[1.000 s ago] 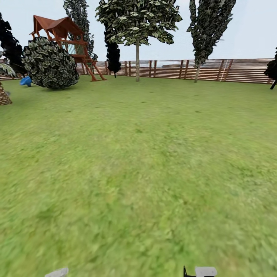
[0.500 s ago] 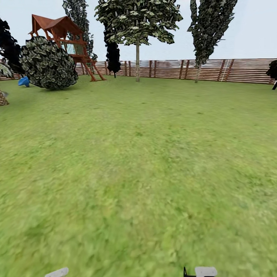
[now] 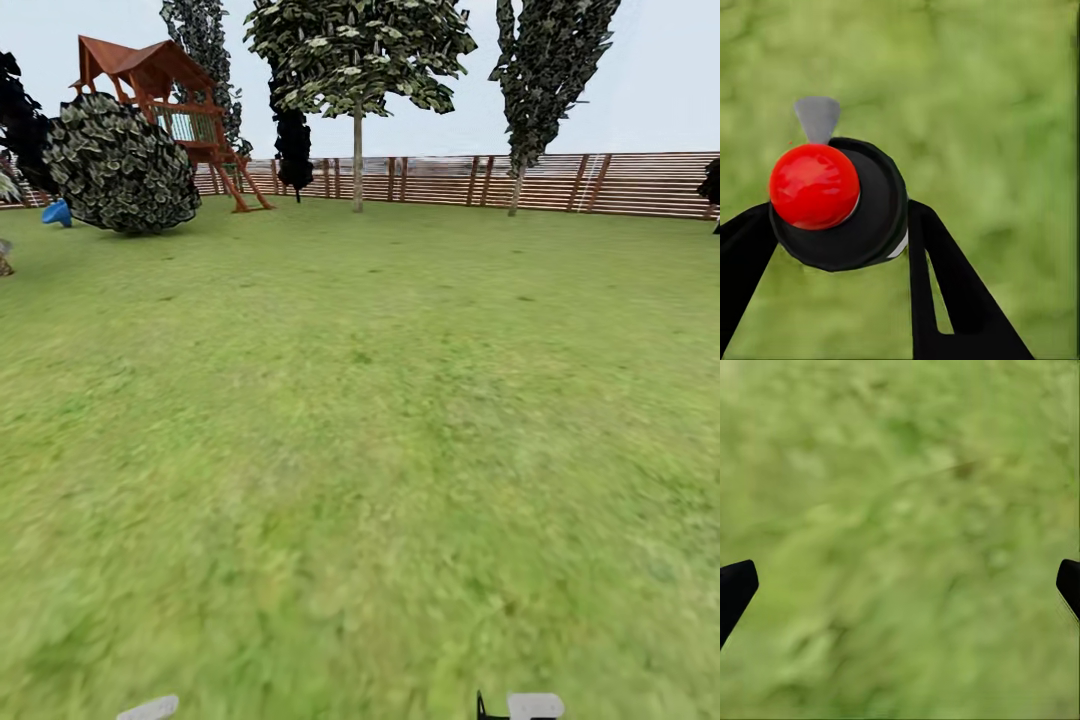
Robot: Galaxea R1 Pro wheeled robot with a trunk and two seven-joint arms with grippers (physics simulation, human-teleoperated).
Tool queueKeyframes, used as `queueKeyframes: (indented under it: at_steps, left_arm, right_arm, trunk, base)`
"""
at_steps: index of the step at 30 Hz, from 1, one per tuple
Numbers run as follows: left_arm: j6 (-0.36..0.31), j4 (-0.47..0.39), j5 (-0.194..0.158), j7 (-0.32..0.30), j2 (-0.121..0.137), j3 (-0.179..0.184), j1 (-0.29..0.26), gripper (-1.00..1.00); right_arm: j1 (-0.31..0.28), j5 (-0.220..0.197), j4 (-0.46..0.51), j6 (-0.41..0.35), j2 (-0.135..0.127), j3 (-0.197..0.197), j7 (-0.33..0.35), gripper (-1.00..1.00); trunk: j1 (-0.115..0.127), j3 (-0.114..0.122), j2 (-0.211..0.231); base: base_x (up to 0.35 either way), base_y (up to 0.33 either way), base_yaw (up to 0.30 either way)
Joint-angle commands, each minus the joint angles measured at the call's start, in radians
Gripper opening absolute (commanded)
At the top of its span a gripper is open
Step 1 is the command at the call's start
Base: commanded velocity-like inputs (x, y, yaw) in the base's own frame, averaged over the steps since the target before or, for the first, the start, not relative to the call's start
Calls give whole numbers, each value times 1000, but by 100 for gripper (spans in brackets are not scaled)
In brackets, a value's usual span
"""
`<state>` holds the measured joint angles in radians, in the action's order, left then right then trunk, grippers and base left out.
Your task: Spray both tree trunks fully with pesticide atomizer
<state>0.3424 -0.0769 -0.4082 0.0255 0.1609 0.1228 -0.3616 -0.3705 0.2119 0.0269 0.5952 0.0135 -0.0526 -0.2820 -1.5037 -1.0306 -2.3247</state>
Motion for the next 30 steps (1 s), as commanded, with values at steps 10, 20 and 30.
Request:
queueKeyframes:
  at_steps: [10, 20, 30]
  left_arm:
    - [3, 0, -6, 3, 0, 9, 0, -100]
    - [3, 0, -7, 3, 0, 9, 0, -100]
    - [4, 0, -1, 2, -4, 12, 0, -100]
  right_arm:
    - [0, 10, -1, 1, 1, -5, -6, 100]
    - [1, 10, -1, 1, 0, -6, -6, 100]
    - [1, 10, -1, 1, 0, -6, -6, 100]
  trunk:
    - [0, -1, 0]
    - [0, -1, 0]
    - [0, -1, 0]
  base:
    - [339, 0, -9]
    - [339, 0, -205]
    - [339, 0, -9]
